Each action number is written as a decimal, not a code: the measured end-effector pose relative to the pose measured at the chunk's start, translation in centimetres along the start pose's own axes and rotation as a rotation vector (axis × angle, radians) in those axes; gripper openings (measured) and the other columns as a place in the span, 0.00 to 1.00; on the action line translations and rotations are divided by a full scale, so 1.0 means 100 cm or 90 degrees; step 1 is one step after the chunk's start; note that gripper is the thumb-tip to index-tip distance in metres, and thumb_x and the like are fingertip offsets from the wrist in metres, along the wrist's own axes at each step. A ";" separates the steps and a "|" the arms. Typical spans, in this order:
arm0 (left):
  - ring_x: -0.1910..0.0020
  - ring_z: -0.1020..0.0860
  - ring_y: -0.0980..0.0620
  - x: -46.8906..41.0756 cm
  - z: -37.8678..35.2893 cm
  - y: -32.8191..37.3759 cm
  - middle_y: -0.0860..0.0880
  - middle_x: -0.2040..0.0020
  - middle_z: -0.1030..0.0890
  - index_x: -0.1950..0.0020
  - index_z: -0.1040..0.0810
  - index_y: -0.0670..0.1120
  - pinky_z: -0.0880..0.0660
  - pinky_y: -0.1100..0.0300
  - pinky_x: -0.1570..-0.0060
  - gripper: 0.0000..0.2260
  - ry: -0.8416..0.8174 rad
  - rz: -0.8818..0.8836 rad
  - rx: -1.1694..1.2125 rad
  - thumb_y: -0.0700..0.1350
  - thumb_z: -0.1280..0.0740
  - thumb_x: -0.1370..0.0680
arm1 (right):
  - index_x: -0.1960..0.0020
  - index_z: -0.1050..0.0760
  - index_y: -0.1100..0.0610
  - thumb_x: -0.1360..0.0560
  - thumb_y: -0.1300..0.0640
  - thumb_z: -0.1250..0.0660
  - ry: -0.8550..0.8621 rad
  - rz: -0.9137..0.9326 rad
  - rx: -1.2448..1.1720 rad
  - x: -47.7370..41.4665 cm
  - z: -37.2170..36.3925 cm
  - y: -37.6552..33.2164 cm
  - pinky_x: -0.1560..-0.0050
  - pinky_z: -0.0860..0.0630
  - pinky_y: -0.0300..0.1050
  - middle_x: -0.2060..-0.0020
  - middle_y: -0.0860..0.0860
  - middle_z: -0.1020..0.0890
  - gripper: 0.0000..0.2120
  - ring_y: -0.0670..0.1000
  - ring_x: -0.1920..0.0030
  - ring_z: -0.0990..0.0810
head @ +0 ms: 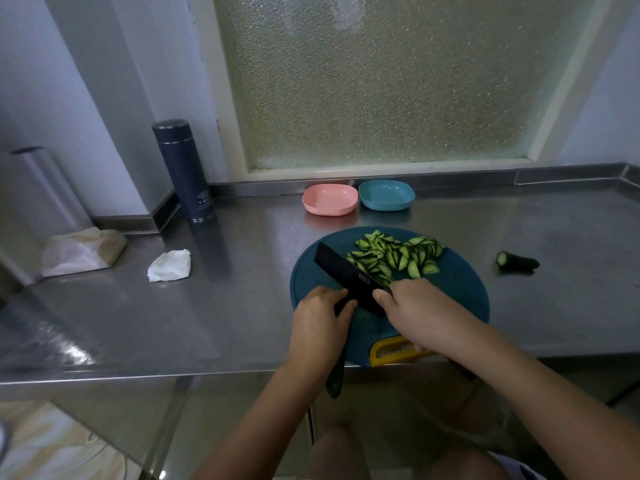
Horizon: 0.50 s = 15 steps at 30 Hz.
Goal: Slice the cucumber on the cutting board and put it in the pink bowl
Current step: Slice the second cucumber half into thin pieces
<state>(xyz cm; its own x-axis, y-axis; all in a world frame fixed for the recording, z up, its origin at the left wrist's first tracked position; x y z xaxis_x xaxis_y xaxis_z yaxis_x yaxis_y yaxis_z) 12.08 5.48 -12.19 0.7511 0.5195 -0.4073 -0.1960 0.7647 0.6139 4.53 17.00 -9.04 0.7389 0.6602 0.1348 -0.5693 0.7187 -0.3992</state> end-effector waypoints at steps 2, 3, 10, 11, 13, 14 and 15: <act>0.51 0.24 0.54 0.000 0.000 0.001 0.47 0.47 0.20 0.41 0.20 0.45 0.39 0.75 0.55 0.13 0.000 0.001 0.003 0.47 0.34 0.23 | 0.56 0.27 0.60 0.18 0.47 0.50 0.007 0.002 -0.002 0.002 0.004 -0.001 0.74 0.27 0.41 0.72 0.53 0.24 0.21 0.48 0.79 0.26; 0.51 0.24 0.54 0.000 0.001 0.001 0.47 0.48 0.20 0.41 0.20 0.44 0.39 0.75 0.56 0.13 0.002 0.002 0.004 0.47 0.34 0.23 | 0.56 0.27 0.60 0.18 0.47 0.49 0.006 0.002 -0.001 0.002 0.004 -0.001 0.74 0.27 0.41 0.72 0.53 0.24 0.21 0.48 0.79 0.26; 0.52 0.22 0.53 0.002 0.001 0.001 0.46 0.49 0.18 0.43 0.19 0.43 0.35 0.71 0.55 0.12 0.012 0.008 0.012 0.46 0.33 0.24 | 0.56 0.26 0.60 0.18 0.47 0.49 0.003 0.015 0.012 0.001 0.000 -0.005 0.72 0.29 0.41 0.70 0.52 0.26 0.21 0.48 0.76 0.28; 0.52 0.22 0.53 0.001 0.001 0.000 0.46 0.49 0.18 0.43 0.19 0.43 0.35 0.71 0.55 0.12 0.009 0.005 0.009 0.46 0.33 0.24 | 0.56 0.26 0.60 0.18 0.47 0.49 0.000 0.017 0.014 0.000 0.000 -0.005 0.73 0.30 0.41 0.70 0.52 0.26 0.21 0.47 0.76 0.28; 0.51 0.23 0.53 0.000 0.000 0.000 0.46 0.48 0.19 0.42 0.19 0.44 0.35 0.71 0.54 0.12 0.004 0.003 0.003 0.47 0.33 0.23 | 0.58 0.27 0.59 0.18 0.47 0.49 -0.007 0.019 0.013 -0.003 -0.001 -0.005 0.76 0.31 0.38 0.71 0.53 0.25 0.21 0.47 0.79 0.27; 0.51 0.23 0.53 0.000 -0.001 -0.001 0.46 0.47 0.19 0.42 0.20 0.44 0.35 0.71 0.54 0.12 0.002 0.003 0.001 0.47 0.34 0.23 | 0.58 0.28 0.59 0.18 0.47 0.49 -0.010 0.020 0.011 -0.005 -0.001 -0.004 0.77 0.31 0.38 0.72 0.53 0.25 0.20 0.47 0.80 0.27; 0.50 0.23 0.53 0.000 -0.001 -0.001 0.46 0.47 0.19 0.42 0.20 0.44 0.35 0.71 0.53 0.12 0.001 0.003 -0.001 0.47 0.34 0.23 | 0.58 0.28 0.58 0.18 0.47 0.49 -0.014 0.020 0.008 -0.007 -0.002 -0.004 0.76 0.31 0.38 0.73 0.53 0.25 0.20 0.47 0.81 0.27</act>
<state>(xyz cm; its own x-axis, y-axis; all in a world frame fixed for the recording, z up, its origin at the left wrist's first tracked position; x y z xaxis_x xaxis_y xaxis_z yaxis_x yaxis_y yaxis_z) 12.00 5.42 -12.29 0.7489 0.5234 -0.4064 -0.2000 0.7632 0.6144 4.33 16.20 -9.16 0.7124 0.6870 0.1430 -0.5968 0.7004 -0.3915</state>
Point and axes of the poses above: each hand's wrist, its own x-axis away from the middle knuckle, its own z-axis out of the back of the hand, y = z × x, the point moved 6 cm from there along -x, towards the middle knuckle
